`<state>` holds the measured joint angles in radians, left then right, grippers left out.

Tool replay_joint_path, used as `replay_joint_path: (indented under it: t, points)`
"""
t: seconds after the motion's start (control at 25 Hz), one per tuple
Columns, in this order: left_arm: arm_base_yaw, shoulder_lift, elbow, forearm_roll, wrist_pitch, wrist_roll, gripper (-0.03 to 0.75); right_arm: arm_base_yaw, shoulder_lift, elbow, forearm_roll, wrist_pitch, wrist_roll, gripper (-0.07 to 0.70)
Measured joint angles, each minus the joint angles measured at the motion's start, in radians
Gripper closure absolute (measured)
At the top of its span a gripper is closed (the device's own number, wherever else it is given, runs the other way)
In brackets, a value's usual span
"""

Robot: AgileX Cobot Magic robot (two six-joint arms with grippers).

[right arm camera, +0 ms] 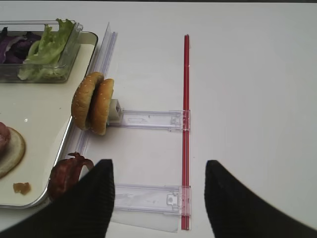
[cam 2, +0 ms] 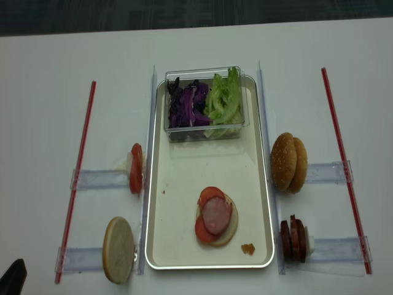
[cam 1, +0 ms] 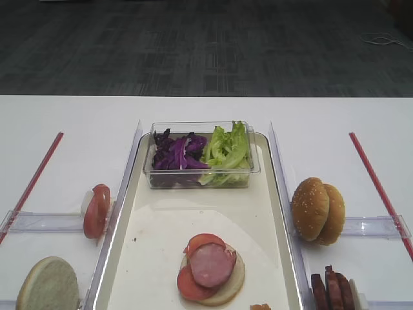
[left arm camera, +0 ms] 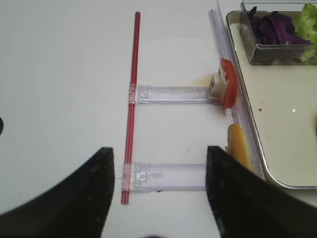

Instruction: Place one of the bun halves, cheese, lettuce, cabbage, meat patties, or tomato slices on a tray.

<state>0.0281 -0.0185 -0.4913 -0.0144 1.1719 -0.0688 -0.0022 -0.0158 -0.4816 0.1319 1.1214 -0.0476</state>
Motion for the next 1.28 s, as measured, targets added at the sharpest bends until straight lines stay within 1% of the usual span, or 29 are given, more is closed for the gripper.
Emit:
replay_joint_path:
  t: [0.36, 1.28]
  points:
    - [0.000, 0.000, 0.000, 0.000, 0.000, 0.000, 0.295, 0.000, 0.000, 0.000, -0.008, 0.000, 0.018, 0.215]
    - [0.000, 0.000, 0.000, -0.002, 0.000, -0.004, 0.295, 0.000, 0.000, 0.000, -0.009, 0.000, 0.019, 0.215]
